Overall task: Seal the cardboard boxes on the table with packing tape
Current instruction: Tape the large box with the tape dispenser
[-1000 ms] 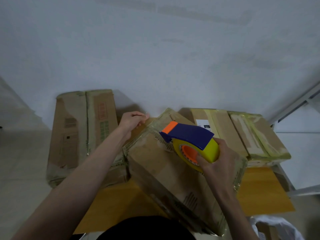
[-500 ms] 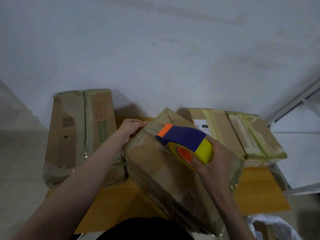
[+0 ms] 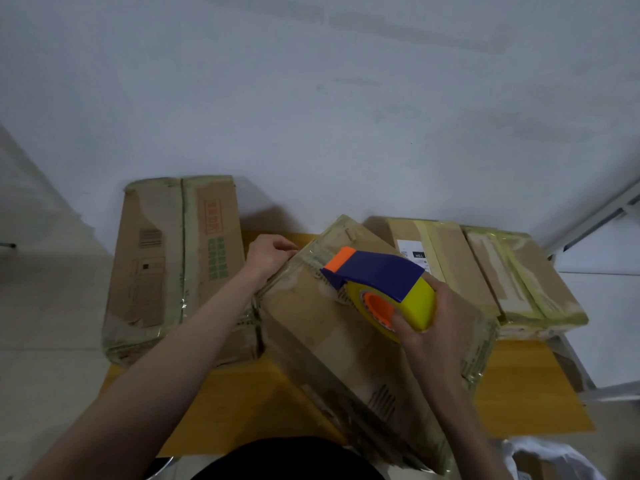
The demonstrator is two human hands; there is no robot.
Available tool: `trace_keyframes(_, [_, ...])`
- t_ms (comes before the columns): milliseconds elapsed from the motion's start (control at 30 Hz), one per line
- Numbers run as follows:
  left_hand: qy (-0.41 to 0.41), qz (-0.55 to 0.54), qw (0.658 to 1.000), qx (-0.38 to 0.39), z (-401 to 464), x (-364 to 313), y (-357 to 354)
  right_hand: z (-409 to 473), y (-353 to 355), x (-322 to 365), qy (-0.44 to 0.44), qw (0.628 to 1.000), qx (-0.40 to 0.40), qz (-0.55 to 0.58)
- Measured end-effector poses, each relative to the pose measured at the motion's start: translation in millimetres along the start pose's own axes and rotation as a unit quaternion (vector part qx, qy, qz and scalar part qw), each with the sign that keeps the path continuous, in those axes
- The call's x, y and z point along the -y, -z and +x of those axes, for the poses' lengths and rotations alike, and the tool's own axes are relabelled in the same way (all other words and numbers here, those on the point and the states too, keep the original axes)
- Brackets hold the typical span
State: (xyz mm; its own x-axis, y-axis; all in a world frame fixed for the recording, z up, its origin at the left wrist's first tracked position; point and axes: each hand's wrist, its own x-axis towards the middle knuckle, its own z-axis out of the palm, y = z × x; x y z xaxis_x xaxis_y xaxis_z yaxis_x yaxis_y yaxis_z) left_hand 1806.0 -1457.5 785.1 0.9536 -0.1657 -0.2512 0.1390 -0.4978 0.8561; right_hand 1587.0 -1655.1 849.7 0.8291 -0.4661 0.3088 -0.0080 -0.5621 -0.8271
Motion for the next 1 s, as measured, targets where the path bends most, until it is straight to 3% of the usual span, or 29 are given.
trace_keyframes(167, [-0.089, 0.066, 0.992, -0.060, -8.4, -9.3, -0.5, 1.2, -1.1, -5.1, -0.003, 1.000, -0.004, 0.006])
trace_keyframes(333, [-0.088, 0.149, 0.982, -0.075, -12.7, -16.3, -12.5, 0.6, 1.7, -11.2, 0.026, 0.999, 0.010, 0.024])
trace_keyframes(733, [-0.082, 0.217, 0.968, -0.094, -17.2, -25.6, -14.4, 0.1, 4.4, -31.4, 0.026, 0.999, -0.021, 0.035])
trace_keyframes(1000, [-0.096, 0.223, 0.966, -0.091, -13.3, -23.1, -16.9, -18.5, 45.4, -36.5, 0.027, 0.997, -0.065, 0.030])
